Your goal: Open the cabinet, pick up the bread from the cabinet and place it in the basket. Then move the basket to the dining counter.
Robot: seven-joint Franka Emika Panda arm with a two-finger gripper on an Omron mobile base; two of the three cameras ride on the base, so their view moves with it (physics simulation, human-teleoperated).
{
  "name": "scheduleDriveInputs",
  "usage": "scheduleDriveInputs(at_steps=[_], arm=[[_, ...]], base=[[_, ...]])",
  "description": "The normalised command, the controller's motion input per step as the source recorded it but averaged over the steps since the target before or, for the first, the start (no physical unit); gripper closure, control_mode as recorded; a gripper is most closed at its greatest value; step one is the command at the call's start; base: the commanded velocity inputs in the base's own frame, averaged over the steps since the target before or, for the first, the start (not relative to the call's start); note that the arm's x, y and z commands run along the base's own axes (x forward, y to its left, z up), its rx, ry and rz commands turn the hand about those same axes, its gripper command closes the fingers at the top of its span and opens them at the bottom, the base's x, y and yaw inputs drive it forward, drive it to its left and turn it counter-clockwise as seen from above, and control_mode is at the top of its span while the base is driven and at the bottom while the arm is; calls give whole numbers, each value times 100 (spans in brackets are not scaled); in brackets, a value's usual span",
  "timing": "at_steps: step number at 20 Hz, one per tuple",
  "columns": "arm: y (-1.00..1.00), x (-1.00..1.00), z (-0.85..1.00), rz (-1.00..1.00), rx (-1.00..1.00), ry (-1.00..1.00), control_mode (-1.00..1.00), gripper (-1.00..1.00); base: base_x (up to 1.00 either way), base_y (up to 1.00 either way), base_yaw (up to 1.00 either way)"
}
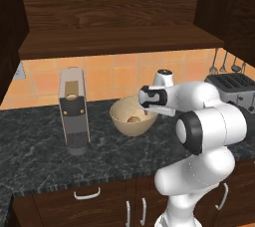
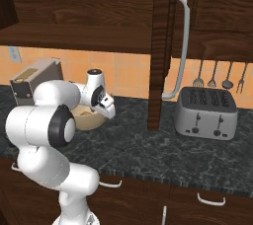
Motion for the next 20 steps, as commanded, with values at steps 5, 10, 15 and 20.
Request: scheduleDriveInputs(at_steps=[5,10,15,20], arm=[[0,0,-24,0,0,-6,-100,100],[0,0,0,0,0,0,-100,100],[-1,-3,2,0,0,0,-100,100],[-29,-43,31,-9,1,-3,-100,100]], base=[[0,0,0],[0,0,0],[0,0,0],[0,0,0]])
